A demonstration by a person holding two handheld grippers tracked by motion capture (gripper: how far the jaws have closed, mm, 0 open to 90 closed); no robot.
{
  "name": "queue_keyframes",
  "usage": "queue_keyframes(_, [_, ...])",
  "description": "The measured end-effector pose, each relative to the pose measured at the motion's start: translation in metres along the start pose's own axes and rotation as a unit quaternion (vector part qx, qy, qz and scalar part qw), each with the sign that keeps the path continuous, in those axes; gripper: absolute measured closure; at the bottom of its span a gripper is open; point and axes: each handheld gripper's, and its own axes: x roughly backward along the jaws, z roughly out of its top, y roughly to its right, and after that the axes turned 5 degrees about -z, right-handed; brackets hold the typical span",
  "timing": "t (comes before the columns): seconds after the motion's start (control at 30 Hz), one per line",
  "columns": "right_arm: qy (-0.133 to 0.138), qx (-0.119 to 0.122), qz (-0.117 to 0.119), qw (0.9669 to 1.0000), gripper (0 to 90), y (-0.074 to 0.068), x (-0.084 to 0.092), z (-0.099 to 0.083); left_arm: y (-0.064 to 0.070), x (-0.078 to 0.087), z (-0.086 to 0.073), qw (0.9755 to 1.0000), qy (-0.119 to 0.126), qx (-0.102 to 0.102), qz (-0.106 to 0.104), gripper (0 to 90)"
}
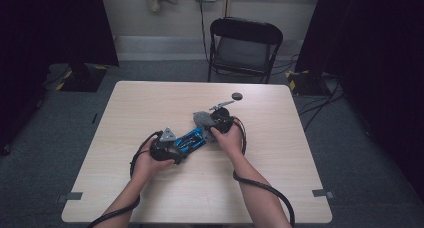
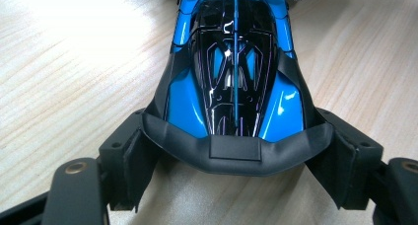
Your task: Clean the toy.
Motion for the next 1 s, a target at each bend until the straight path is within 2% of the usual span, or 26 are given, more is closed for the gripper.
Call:
queue_keyframes(0.4, [-0.008, 0.002, -0.022, 0.9997, 66.1, 0.009, 0.000, -0.004, 0.000, 0.000, 0.000, 1.0000, 0.000, 0.000, 0.000, 24.8])
queue_keyframes(0.67, [-0.021, -0.008, -0.033, 0.9992, 66.1, 0.019, 0.002, -0.012, 0.000, 0.000, 0.000, 1.0000, -0.001, -0.001, 0.000, 24.8])
queue_keyframes(0.8, [-0.021, -0.005, -0.038, 0.9990, 66.1, 0.024, 0.010, -0.015, 0.000, 0.000, 0.000, 1.0000, 0.000, 0.000, 0.000, 24.8])
queue_keyframes(1.0, [-0.010, -0.007, -0.034, 0.9993, 66.1, 0.027, 0.028, -0.023, 0.000, 0.000, 0.000, 1.0000, 0.000, 0.000, -0.001, 24.7])
